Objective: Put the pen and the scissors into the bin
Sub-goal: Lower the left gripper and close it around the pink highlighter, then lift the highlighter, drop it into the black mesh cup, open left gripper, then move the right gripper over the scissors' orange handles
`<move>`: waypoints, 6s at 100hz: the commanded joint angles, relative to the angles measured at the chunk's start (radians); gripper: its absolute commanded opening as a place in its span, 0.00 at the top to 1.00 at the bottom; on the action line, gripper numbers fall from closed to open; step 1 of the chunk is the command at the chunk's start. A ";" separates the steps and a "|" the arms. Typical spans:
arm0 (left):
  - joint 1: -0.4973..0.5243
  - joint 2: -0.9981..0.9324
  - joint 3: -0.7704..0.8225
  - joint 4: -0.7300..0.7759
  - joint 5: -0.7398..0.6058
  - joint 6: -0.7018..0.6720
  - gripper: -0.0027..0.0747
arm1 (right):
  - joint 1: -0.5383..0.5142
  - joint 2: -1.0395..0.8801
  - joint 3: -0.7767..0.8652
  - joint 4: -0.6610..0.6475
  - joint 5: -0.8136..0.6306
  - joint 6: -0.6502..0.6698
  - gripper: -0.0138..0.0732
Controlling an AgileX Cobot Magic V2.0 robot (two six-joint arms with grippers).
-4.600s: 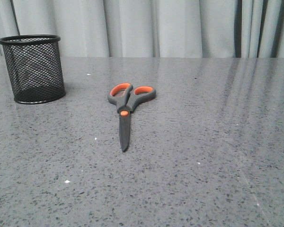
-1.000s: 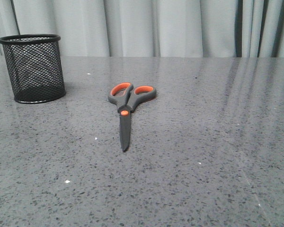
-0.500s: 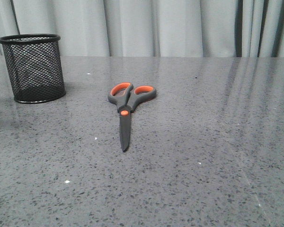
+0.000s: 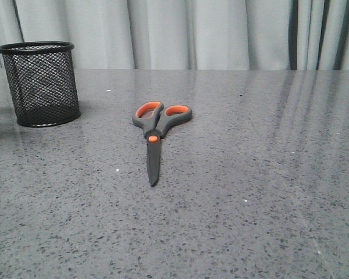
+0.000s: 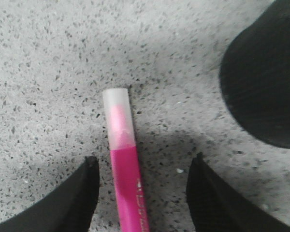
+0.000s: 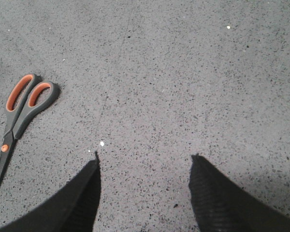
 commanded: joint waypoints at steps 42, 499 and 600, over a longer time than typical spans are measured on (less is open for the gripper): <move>0.046 -0.010 -0.033 0.020 -0.038 -0.002 0.49 | 0.003 0.000 -0.037 0.012 -0.051 -0.009 0.42; -0.114 -0.270 -0.033 -0.835 -0.559 0.859 0.67 | 0.003 0.000 -0.037 0.012 -0.029 -0.009 0.42; 0.148 -0.513 -0.033 -0.834 -0.232 0.859 0.84 | 0.354 0.278 -0.093 0.257 -0.064 -0.227 0.43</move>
